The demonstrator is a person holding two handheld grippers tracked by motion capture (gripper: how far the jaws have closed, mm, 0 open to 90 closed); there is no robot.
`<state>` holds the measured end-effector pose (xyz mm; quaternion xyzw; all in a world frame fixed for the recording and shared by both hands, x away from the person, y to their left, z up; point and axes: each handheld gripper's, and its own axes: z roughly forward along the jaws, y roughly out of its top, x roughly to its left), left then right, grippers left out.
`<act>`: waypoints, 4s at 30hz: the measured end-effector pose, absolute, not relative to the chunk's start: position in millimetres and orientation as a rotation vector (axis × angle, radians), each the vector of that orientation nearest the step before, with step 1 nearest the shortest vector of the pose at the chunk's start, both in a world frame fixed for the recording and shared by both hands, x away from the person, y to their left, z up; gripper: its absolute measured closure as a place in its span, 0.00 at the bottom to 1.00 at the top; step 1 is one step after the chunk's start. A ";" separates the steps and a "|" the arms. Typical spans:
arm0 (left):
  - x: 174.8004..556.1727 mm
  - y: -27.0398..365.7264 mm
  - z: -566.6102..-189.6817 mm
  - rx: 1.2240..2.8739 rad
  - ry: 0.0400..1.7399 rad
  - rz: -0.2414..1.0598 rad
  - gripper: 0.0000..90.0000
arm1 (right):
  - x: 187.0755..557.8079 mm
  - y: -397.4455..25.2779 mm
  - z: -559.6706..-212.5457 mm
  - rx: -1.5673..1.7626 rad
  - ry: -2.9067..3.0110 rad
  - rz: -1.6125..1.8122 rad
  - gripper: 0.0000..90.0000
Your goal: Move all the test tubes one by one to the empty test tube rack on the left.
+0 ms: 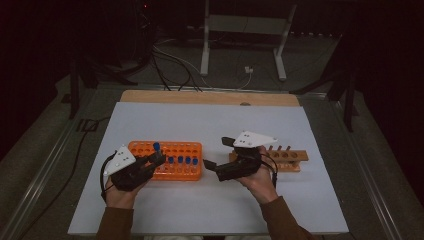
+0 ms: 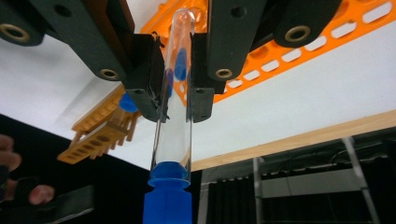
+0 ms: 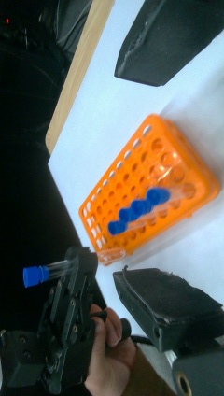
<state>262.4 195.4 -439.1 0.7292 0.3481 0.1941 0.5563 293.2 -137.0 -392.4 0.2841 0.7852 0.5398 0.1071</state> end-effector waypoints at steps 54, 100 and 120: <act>272.1 189.7 -481.0 1.874 0.927 0.498 0.86 | 288.9 -190.4 -403.6 0.883 2.255 1.550 0.03; 243.6 240.2 -450.6 1.669 1.022 0.672 0.01 | 267.1 -288.1 -453.1 1.105 1.936 1.412 0.02; 241.3 248.6 -454.7 1.639 1.040 0.691 0.01 | 249.5 -319.4 -462.4 1.164 1.842 1.437 0.01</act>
